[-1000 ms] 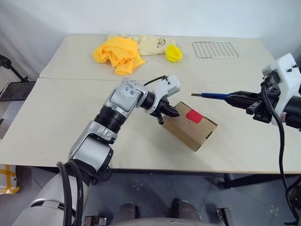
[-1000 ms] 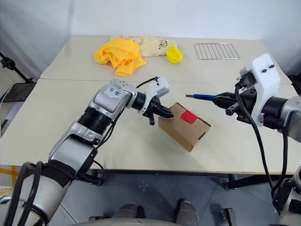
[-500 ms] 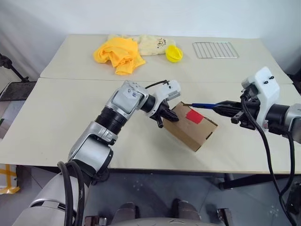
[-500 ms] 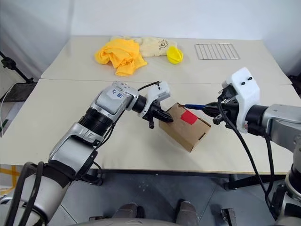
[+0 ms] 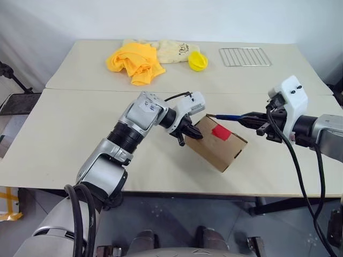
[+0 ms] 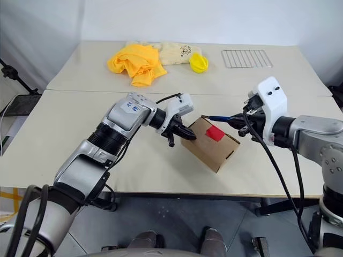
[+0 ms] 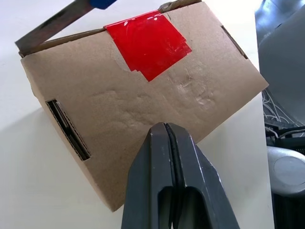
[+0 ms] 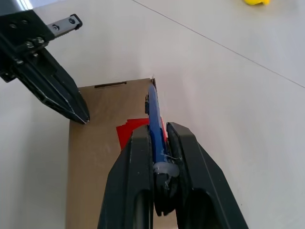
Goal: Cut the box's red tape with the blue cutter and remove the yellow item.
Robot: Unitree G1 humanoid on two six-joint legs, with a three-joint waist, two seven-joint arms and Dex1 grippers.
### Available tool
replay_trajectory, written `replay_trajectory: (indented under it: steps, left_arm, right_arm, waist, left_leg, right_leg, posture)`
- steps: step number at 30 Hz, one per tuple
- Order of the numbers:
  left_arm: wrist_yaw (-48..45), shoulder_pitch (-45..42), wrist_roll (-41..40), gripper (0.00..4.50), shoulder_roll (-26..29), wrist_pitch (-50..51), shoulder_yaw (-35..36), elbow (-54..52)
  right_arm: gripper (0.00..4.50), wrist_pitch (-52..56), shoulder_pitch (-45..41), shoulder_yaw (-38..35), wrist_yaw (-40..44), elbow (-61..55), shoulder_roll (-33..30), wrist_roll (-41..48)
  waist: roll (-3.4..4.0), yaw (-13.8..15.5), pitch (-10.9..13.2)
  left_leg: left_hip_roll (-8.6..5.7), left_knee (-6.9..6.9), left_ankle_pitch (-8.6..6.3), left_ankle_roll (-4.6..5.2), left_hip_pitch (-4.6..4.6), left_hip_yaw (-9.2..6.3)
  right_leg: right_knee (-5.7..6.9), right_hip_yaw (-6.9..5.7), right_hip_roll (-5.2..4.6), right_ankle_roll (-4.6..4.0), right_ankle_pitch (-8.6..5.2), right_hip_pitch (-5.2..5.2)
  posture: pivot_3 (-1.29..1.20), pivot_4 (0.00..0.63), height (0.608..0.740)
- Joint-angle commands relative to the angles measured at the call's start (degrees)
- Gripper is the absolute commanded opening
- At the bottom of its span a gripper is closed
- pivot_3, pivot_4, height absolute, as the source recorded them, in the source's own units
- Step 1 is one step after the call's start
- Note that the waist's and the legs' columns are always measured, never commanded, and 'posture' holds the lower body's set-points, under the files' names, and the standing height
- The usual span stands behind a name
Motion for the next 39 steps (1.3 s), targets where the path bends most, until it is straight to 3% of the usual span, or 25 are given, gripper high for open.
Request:
replay_trajectory:
  steps: [1,39]
  left_arm:
    - [-0.31,0.74,0.84,0.00,0.49,0.55,-1.11,-0.78]
    - [0.73,0.21,0.89,0.00,0.41,0.93,-0.15,0.17]
  right_arm:
    - [0.16,-1.64,-0.91,-0.49,0.18,-0.35,-1.68,-0.39]
    - [0.16,-5.74,2.65,0.52,3.24,1.09,-5.02,-0.22]
  waist:
    - [0.00,0.00,0.00]
    - [0.00,-0.01,0.00]
  left_leg:
    - [0.00,0.00,0.00,0.00,0.00,0.00]
    - [0.01,0.11,-0.01,0.02,-0.01,0.00]
  right_leg:
    - [0.00,0.00,0.00,0.00,0.00,0.00]
    - [0.05,0.01,0.00,0.00,0.00,0.01]
  posture:
    - [0.00,0.150,0.740]
    - [0.00,0.150,0.740]
